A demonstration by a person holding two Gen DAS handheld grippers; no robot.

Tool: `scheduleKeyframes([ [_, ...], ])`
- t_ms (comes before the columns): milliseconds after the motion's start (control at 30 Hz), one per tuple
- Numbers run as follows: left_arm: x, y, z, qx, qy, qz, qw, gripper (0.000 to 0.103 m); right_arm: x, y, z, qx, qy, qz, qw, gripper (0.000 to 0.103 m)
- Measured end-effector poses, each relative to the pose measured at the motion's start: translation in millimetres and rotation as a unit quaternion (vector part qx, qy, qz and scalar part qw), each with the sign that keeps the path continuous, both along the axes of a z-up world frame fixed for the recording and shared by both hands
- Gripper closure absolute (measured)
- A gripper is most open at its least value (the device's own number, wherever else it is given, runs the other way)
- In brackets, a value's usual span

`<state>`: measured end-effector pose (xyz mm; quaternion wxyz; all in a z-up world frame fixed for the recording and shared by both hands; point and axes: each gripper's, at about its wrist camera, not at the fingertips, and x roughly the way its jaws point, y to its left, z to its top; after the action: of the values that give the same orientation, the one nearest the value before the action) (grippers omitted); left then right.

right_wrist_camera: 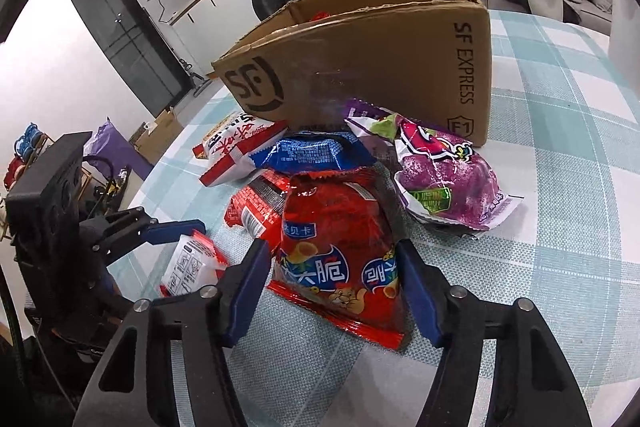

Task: Organize snacks
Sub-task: 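Close the right tool on the red snack bag while the left tool grasps the white packet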

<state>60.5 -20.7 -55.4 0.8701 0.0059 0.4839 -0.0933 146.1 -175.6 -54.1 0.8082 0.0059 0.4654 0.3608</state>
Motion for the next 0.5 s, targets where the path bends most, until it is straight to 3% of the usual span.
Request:
scheduleKeyframes([
  [267, -2.9, 0.2, 5.3, -0.012, -0.013, -0.007, 0.9998, 0.05, 0.5, -0.1, -0.2, 0.0, 0.0, -0.001, 1.0, 0.039],
  [500, -4.8, 3.5, 12.3, -0.023, -0.03, 0.001, 0.9993, 0.052, 2.1, -4.1, 1.2, 0.002, -0.002, -0.007, 1.0, 0.039],
])
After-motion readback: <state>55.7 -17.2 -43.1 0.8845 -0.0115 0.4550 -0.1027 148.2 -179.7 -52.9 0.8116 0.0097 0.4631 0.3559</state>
